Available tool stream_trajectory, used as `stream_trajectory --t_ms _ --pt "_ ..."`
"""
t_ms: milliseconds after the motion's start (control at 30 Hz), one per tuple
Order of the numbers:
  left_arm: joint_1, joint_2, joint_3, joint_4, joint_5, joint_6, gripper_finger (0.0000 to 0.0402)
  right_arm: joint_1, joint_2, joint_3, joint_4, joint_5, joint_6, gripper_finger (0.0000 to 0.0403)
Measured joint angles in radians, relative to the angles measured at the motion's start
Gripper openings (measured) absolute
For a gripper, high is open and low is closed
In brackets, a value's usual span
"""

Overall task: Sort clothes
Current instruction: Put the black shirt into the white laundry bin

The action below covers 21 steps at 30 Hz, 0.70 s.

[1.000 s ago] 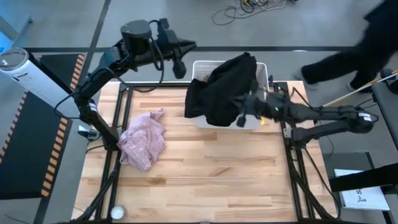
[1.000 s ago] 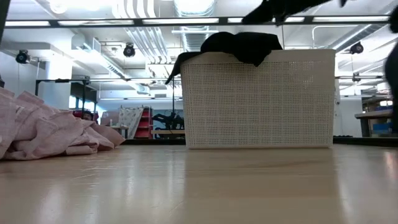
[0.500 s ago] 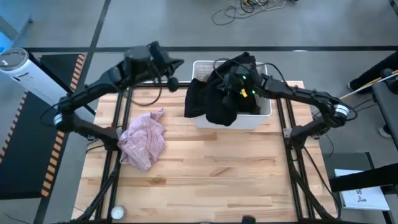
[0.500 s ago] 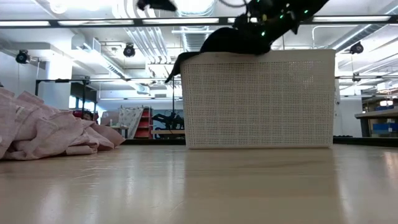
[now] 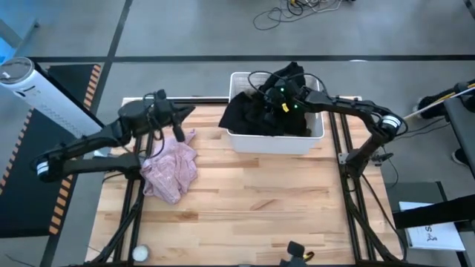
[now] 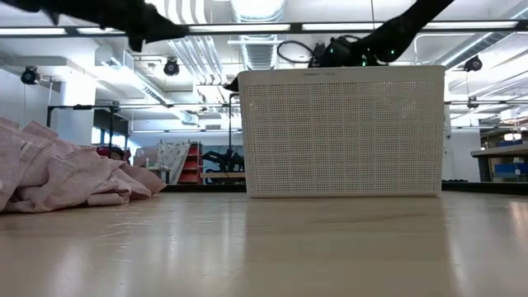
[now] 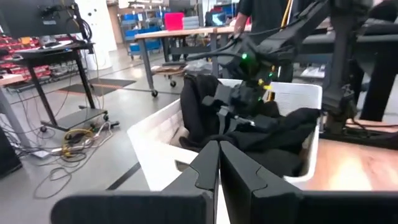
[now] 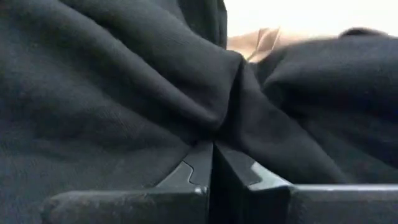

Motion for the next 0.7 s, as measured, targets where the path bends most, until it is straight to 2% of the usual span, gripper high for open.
stream_trajectory --t_ms 200,300,467,700 --pt "-0.023 -0.139 -0.131 0.012 0.000 -0.041 0.0000 0.001 0.054 -0.007 -0.021 -0.084 0.085 0.0000" --pt "-0.033 -0.183 -0.172 0.011 0.000 -0.054 0.0000 0.014 0.069 -0.007 -0.023 -0.093 0.121 0.0000" --pt "-0.041 -0.232 -0.227 0.009 0.000 -0.057 0.0000 0.029 0.101 -0.007 -0.004 -0.140 0.227 0.0000" --pt "-0.041 -0.273 -0.266 0.010 -0.001 -0.064 0.0000 0.069 0.110 -0.007 -0.003 -0.133 0.280 0.0000"
